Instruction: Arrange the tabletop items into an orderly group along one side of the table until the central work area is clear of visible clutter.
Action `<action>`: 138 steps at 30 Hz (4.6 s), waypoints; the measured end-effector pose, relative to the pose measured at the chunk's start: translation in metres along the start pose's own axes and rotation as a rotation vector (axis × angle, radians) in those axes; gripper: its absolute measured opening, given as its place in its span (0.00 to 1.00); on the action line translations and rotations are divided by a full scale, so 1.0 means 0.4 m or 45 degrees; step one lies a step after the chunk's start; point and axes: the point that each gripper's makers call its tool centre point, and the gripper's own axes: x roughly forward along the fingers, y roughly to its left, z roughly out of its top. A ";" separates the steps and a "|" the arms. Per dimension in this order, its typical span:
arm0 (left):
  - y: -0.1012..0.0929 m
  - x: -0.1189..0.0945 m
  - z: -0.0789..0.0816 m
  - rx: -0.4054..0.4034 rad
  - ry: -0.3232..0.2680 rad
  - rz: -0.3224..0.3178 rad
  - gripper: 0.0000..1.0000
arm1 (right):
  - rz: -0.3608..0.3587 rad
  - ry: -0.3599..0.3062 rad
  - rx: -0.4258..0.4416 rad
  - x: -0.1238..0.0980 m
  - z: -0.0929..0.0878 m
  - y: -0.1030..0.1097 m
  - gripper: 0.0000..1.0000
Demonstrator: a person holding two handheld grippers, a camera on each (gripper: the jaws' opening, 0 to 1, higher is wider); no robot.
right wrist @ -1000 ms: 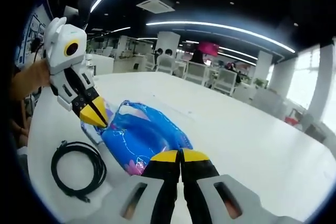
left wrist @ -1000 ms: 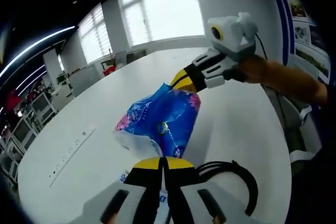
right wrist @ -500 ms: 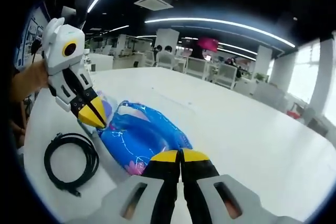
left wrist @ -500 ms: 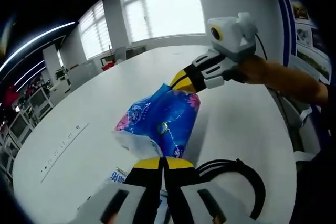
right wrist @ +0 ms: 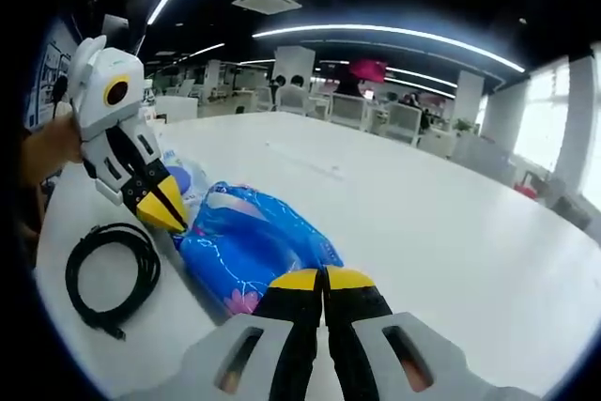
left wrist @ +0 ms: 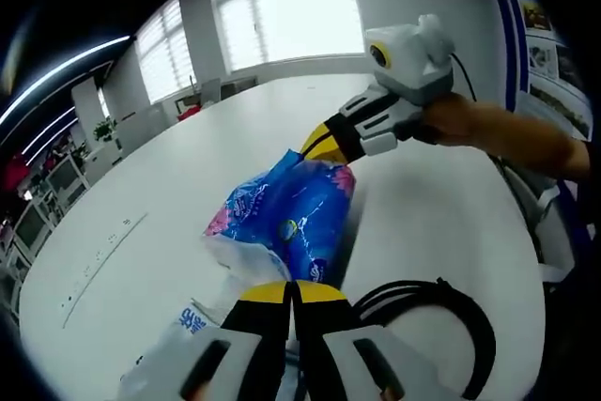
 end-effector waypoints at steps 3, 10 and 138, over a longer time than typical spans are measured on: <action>0.000 0.001 -0.004 -0.004 -0.003 0.001 0.00 | 0.004 0.003 0.007 0.000 -0.006 0.002 0.00; -0.011 0.004 -0.016 0.005 0.008 -0.003 0.00 | 0.012 0.005 0.011 0.007 -0.012 0.001 0.00; -0.098 -0.327 -0.126 -0.037 -0.060 0.030 0.70 | 0.213 -0.043 -0.034 -0.166 0.075 0.256 0.91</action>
